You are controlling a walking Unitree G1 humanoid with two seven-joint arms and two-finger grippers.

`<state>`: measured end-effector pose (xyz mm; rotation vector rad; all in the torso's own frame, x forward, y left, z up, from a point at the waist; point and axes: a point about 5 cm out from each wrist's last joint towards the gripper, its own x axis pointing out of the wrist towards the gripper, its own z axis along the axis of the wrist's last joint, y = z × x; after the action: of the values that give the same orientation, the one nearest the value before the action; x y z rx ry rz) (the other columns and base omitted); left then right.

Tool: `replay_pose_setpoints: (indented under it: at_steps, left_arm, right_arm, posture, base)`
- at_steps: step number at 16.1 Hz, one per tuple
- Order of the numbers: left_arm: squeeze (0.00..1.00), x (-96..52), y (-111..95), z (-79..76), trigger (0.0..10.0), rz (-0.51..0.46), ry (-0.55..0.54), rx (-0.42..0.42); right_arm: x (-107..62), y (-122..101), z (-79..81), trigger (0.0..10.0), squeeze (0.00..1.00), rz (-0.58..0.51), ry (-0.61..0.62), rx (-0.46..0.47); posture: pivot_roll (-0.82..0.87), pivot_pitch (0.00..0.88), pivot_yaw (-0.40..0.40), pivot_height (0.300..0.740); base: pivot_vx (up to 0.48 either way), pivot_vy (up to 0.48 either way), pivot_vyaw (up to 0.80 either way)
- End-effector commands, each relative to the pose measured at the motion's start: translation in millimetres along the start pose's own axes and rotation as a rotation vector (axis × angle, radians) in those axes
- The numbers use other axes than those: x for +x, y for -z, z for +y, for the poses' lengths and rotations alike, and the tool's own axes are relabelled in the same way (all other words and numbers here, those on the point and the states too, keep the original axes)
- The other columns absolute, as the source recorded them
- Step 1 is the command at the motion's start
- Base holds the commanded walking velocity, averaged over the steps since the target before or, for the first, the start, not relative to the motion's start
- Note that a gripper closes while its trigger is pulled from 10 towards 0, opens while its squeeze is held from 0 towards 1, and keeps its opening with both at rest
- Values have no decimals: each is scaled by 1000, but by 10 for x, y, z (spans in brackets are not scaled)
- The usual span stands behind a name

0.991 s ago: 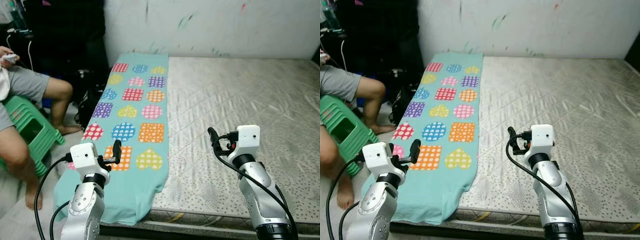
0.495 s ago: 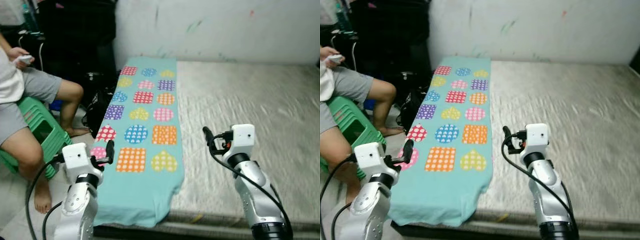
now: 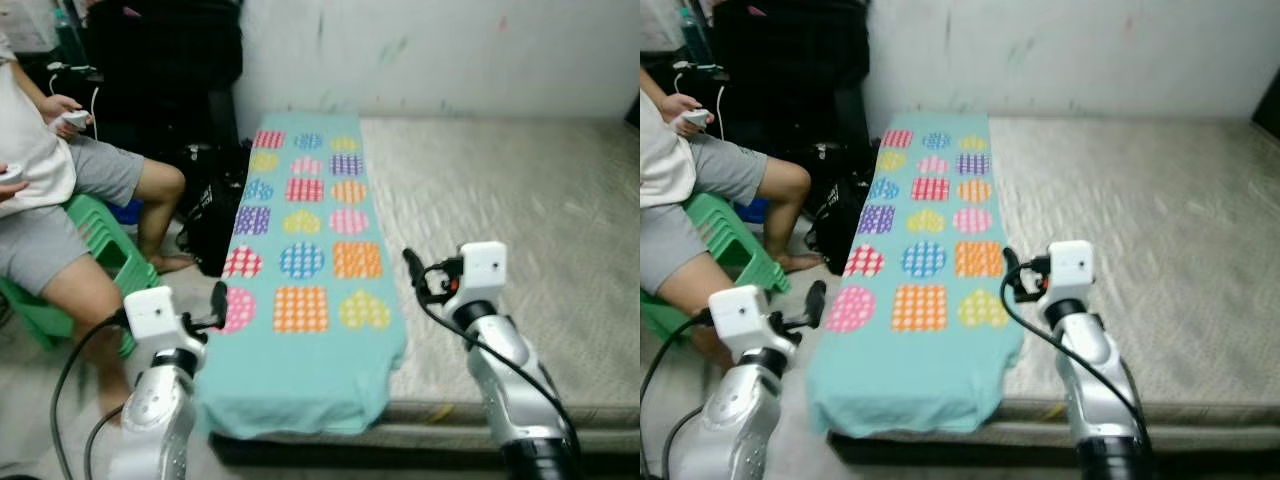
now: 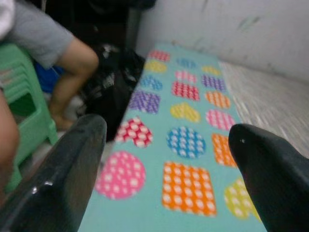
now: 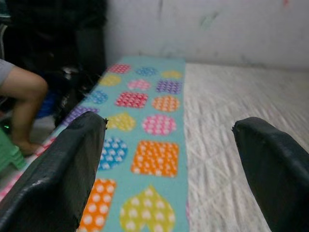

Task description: Clean up the room

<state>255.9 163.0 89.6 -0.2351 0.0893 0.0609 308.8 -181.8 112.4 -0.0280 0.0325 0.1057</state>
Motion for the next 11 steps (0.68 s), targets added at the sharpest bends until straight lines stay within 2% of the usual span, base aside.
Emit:
replay_pose_setpoints:
  at_steps: [1, 6, 9, 11]
  left_arm:
    - [0, -4, 0, 6, 10000, 1, 4, 21]
    - [0, -22, 12, 92, 10000, 8, -19, 25]
    - [0, 10, -31, 78, 10000, -11, -2, 50]
    - [0, 22, -66, 162, 10000, -20, -27, 60]
  right_arm:
    - [8, -10, -13, 10000, 0, -4, 3, 5]
    - [-30, 66, 50, 10000, 0, 21, -16, 8]
    - [20, -5, 92, 10000, 0, -13, -29, 20]
    - [47, -51, 117, 10000, 0, -29, -35, 24]
  posture:
    - [-63, 5, 12, 740]
    - [-61, 8, 18, 740]
    - [-62, 15, 21, 740]
    - [-60, 18, 21, 740]
  base:
    - [0, 0, 0]
    - [0, 0, 0]
    - [0, 0, 0]
    - [0, 0, 0]
